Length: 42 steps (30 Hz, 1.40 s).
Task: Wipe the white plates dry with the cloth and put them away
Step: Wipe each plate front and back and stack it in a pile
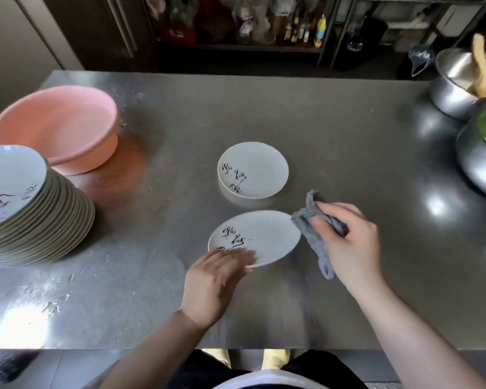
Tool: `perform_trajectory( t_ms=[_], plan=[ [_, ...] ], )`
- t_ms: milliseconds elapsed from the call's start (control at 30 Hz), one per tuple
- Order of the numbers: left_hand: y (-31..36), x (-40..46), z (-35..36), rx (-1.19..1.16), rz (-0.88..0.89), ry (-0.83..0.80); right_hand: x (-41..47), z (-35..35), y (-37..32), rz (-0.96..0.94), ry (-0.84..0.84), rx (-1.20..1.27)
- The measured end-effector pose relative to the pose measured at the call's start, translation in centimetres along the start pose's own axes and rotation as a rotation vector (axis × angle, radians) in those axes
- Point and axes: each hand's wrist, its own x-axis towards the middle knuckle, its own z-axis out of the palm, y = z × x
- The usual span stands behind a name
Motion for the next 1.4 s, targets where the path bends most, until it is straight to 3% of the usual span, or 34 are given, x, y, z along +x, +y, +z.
perform_trajectory(
  t_ms=[167, 267, 467, 733, 967, 1133, 1233, 1400],
  plan=[
    [1.4, 5.6, -3.5, -0.687, -0.867, 0.34, 1.8, -1.6, -2.5, -0.032, 0.082, 0.111],
    [1.5, 7.0, -4.9, -1.095, -1.098, 0.327, 1.8, -1.4, -3.8, -0.047, 0.047, 0.139],
    [2.4, 7.7, -6.3, -1.347, -1.015, 0.291, 2.8, -2.2, -6.6, -0.223, 0.001, 0.077],
    [6.1, 9.6, -8.6, -1.348, -0.774, 0.281, 3.3, 0.7, -10.1, -0.465, 0.055, -0.184],
    [8.6, 10.5, -11.8, -1.39, -0.621, 0.32, 1.2, -0.1, -11.8, -0.898, -0.018, -0.165],
    [10.7, 10.9, -12.4, -1.238, -0.558, 0.482, 2.1, -0.1, -13.8, -0.695, 0.202, -0.108],
    [11.4, 11.0, -12.8, -1.138, -0.476, 0.565, 1.8, -0.1, -14.4, -0.689, 0.156, -0.013],
    [12.7, 10.9, -12.7, -0.871, -0.356, 0.603, 3.9, -1.1, -16.4, -0.606, 0.301, 0.152]
  ],
)
